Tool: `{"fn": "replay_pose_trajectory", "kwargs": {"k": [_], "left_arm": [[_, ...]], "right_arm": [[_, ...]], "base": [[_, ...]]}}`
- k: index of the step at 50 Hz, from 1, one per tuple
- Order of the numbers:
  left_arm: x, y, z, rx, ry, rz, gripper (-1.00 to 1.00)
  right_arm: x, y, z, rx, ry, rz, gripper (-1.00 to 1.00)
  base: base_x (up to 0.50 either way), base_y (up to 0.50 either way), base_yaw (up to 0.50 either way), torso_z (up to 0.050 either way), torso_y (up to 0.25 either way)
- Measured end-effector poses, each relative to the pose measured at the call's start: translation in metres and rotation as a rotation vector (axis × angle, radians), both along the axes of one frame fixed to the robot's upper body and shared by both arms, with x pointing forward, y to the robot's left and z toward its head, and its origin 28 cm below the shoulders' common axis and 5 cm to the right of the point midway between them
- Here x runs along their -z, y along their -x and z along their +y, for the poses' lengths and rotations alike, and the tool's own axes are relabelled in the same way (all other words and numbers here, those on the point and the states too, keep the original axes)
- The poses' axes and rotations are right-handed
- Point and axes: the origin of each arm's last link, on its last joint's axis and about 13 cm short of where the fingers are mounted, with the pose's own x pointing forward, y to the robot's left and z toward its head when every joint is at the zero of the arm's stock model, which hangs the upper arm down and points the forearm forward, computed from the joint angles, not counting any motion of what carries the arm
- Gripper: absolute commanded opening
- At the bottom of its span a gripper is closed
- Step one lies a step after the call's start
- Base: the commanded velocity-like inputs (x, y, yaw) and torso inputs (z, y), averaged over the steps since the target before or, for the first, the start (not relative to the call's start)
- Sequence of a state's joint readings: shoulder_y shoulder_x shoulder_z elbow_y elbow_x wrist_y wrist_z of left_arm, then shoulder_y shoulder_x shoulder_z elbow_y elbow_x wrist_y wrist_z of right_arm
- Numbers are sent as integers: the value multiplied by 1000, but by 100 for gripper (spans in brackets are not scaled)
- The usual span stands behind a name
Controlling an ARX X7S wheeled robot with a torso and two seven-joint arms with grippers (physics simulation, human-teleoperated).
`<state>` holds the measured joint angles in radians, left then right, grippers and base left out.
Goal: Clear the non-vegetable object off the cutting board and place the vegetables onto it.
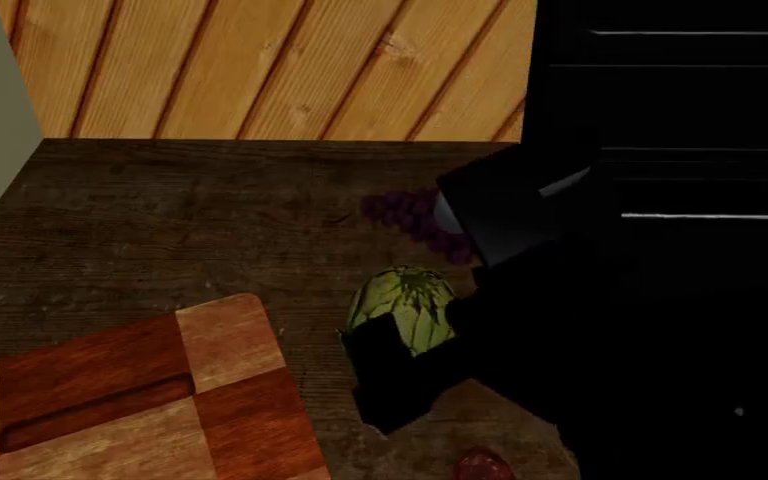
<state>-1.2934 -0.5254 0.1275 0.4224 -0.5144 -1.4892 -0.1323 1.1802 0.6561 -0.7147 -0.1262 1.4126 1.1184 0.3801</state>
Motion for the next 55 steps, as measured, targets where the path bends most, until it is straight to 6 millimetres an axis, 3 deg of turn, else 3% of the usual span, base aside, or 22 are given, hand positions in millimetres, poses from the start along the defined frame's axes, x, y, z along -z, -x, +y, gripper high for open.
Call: {"fn": "replay_pose_trajectory", "kwargs": {"k": [35, 36, 55], "left_arm": [[2, -2, -2, 5, -3, 1, 100], [2, -2, -2, 6, -3, 1, 100], [0, 0, -2, 4, 6, -3, 100]], "right_arm": [[8, -27, 13, -23, -78, 16, 100], [8, -27, 13, -23, -81, 17, -100], [-9, -19, 11, -10, -67, -29, -100]], "base": [[0, 0, 1, 0, 0], [0, 0, 0, 0, 0], [3, 0, 2, 0, 0]]}}
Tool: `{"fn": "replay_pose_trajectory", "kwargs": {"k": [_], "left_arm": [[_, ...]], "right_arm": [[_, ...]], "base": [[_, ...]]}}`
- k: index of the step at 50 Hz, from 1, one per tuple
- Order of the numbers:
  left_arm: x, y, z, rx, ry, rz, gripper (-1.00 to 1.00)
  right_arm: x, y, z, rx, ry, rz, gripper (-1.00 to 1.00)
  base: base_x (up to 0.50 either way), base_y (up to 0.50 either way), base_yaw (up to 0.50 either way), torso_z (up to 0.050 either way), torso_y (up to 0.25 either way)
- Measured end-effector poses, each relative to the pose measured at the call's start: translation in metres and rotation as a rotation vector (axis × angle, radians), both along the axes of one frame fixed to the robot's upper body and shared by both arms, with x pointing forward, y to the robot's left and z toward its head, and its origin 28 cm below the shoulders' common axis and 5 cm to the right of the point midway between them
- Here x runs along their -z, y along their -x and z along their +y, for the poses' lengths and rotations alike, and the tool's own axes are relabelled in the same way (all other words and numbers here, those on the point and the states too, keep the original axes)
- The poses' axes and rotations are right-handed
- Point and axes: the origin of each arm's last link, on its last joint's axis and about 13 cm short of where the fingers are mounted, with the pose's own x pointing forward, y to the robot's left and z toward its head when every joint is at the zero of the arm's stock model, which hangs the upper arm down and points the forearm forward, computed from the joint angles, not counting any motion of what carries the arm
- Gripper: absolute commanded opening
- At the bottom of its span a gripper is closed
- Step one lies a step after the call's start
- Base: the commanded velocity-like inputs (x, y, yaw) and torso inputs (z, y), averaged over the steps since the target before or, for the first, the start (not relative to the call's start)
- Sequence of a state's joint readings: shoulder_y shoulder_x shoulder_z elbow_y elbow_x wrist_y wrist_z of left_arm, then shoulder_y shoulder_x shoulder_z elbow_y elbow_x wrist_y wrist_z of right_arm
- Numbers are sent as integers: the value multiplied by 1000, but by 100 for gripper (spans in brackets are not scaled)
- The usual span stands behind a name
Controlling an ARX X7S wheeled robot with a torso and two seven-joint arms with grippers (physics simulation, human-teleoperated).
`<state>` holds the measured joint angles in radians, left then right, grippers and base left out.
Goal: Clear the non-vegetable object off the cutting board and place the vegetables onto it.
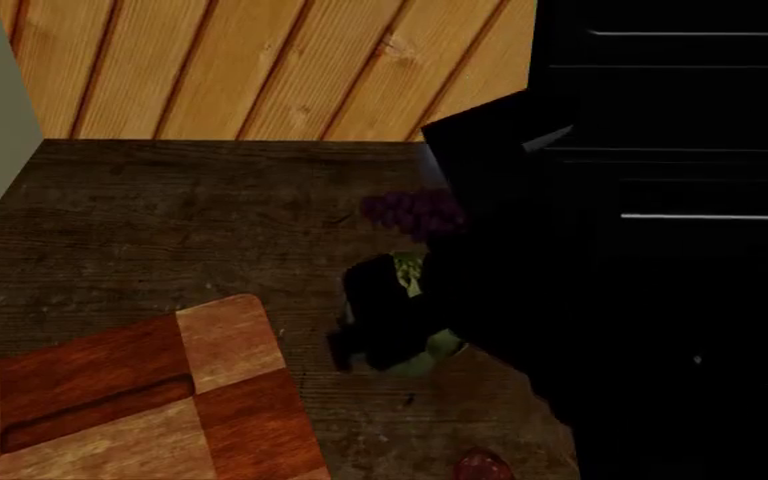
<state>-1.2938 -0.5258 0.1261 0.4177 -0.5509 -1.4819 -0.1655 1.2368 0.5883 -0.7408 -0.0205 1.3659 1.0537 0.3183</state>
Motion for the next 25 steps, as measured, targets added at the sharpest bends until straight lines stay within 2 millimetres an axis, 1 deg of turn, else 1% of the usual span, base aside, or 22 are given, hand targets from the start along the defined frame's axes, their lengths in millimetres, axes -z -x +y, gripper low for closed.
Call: {"fn": "replay_pose_trajectory", "kwargs": {"k": [10, 25], "left_arm": [[-1, 1, 0, 1, 6, -5, 100], [-3, 4, 0, 0, 11, -10, 100]], "right_arm": [[-23, 13, 9, -51, -7, -48, -100], [-47, 47, 30, -181, -42, -85, -100]], "base": [[10, 2, 2, 0, 0], [10, 2, 3, 0, 0]]}}
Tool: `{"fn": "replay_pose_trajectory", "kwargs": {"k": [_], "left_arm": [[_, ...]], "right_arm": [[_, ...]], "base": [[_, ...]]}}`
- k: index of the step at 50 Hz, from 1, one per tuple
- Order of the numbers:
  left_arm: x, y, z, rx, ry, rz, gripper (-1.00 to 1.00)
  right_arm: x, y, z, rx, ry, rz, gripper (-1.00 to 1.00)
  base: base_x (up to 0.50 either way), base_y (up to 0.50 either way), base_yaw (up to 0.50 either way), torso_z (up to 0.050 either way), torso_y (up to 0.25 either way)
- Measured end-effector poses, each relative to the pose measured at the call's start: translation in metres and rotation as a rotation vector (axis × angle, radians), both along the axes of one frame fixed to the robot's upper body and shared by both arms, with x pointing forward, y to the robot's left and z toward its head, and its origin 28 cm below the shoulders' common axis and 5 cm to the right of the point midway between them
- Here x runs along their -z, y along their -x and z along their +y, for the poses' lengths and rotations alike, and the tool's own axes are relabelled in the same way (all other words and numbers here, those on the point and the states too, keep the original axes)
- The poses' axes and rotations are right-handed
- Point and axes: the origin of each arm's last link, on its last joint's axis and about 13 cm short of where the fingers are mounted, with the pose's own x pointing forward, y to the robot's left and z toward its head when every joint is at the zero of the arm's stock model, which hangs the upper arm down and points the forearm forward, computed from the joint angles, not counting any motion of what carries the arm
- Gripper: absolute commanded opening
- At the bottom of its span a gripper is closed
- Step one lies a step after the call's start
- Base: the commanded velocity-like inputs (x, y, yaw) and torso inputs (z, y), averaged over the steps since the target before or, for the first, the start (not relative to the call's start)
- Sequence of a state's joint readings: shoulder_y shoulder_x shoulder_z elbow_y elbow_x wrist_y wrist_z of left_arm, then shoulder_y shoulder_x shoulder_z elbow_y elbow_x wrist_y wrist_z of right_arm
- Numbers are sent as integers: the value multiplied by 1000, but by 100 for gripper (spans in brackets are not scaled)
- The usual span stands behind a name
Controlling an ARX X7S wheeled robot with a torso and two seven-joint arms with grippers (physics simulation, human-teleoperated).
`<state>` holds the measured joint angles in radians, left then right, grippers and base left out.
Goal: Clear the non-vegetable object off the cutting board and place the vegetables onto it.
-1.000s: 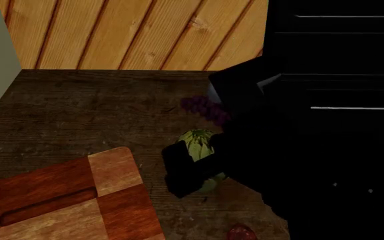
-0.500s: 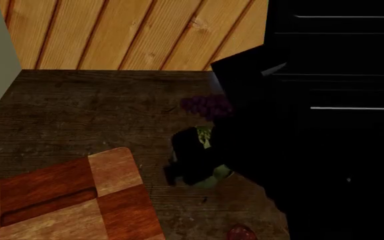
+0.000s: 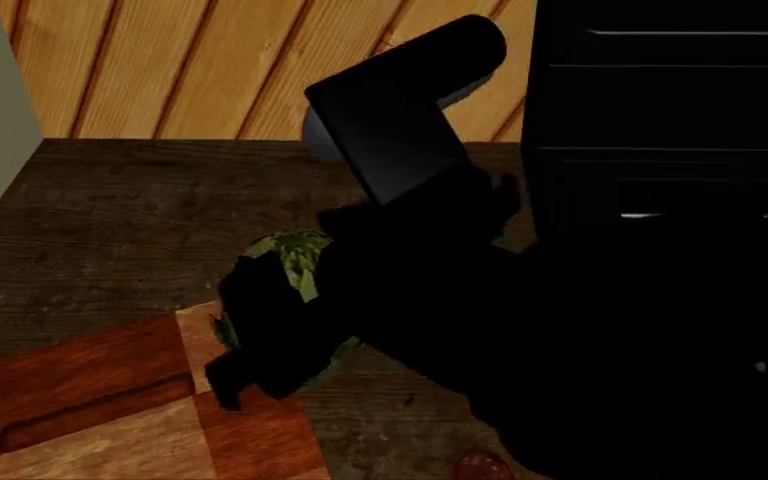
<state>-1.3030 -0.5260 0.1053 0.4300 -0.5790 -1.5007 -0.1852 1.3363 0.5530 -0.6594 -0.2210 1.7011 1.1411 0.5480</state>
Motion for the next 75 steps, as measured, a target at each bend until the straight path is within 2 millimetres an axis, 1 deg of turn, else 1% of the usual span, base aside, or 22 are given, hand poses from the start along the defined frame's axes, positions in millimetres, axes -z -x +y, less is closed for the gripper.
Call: {"fn": "replay_pose_trajectory", "kwargs": {"k": [8, 15, 26, 38, 60, 61, 67, 75], "left_arm": [[-1, 2, 0, 0, 4, -3, 100], [-2, 4, 0, 2, 10, -7, 100], [-3, 5, 1, 3, 21, -13, 100], [-4, 6, 0, 7, 24, -19, 100], [-3, 7, -2, 15, 26, -26, 100], [-3, 7, -2, 16, 26, -26, 100], [-4, 7, -3, 18, 28, -27, 100], [-4, 7, -3, 20, 33, -26, 100]], "right_arm": [[-4, 14, 13, -78, -6, -1, -100], [-4, 24, 23, -139, -7, 8, -100], [-2, 32, 38, -216, -9, 20, -100], [5, 30, 48, -258, -14, 32, -100], [36, 19, 64, -306, 25, 50, -100], [37, 19, 65, -306, 26, 52, 100], [36, 19, 65, -308, 33, 39, 100], [27, 22, 64, -311, 34, 10, 100]], "base": [[12, 3, 4, 0, 0], [11, 1, 4, 0, 0], [11, 1, 5, 1, 0], [12, 2, 6, 0, 0], [12, 1, 7, 0, 0], [12, 0, 9, 0, 0], [12, 0, 8, 0, 0], [13, 4, 8, 0, 0]]}}
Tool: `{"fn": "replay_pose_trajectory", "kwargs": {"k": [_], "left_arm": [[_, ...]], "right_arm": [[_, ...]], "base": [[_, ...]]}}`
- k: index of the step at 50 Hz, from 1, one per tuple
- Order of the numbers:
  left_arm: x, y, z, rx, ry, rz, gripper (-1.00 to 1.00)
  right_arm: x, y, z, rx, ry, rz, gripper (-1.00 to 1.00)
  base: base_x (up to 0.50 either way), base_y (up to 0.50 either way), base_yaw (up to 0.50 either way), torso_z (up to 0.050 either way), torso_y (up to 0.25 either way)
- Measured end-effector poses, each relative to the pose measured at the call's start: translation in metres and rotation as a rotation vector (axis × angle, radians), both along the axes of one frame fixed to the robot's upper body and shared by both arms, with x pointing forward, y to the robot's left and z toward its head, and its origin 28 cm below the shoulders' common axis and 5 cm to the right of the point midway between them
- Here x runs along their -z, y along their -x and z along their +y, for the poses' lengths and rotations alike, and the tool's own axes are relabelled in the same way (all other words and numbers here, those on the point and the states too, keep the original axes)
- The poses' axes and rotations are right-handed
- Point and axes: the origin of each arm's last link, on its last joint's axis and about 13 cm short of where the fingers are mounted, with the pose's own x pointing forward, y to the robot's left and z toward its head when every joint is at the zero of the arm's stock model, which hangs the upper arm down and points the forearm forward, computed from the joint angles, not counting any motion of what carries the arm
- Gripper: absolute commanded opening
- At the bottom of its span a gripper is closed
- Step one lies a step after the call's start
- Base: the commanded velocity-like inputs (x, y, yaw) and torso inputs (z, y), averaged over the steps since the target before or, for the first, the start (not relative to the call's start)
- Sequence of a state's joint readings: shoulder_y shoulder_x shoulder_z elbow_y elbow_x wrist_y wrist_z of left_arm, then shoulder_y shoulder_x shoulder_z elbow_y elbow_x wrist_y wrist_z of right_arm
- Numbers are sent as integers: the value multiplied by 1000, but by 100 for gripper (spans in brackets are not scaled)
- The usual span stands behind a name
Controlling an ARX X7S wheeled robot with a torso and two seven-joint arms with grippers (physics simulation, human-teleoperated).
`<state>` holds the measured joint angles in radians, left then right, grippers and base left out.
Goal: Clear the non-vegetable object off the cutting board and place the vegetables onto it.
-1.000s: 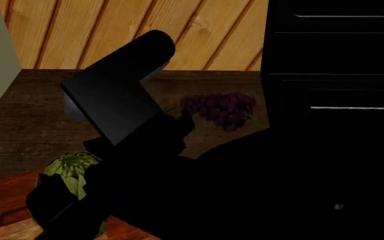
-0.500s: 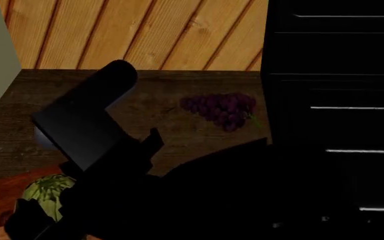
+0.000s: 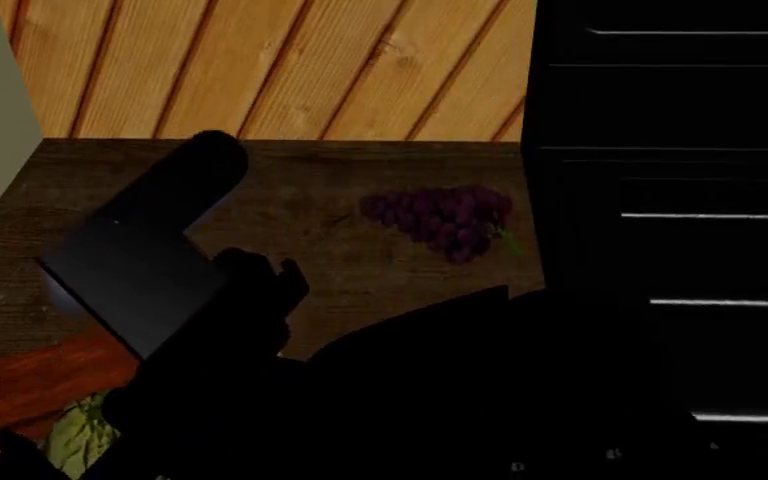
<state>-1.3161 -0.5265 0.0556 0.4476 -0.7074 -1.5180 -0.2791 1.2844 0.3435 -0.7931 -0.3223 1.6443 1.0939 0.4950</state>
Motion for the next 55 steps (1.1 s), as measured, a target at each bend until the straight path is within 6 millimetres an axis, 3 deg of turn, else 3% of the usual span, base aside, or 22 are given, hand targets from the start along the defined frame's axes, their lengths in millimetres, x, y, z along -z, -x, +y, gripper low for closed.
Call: {"fn": "replay_pose_trajectory", "kwargs": {"k": [12, 33, 42, 55], "left_arm": [[0, 1, -1, 5, 6, 0, 100], [-2, 4, 0, 17, 27, 1, 100], [-5, 6, -1, 30, 31, -5, 100], [-6, 6, -4, 45, 34, -14, 100]], "right_arm": [[-24, 17, -13, 28, -28, -54, 100], [-65, 66, -58, 199, 10, -152, 100], [-68, 93, -84, 327, 40, -149, 100], [-64, 118, -108, 483, 80, -110, 100]], "base": [[14, 4, 8, 0, 0], [17, 5, 9, 1, 0], [19, 6, 9, 4, 0], [19, 6, 11, 4, 0]]}}
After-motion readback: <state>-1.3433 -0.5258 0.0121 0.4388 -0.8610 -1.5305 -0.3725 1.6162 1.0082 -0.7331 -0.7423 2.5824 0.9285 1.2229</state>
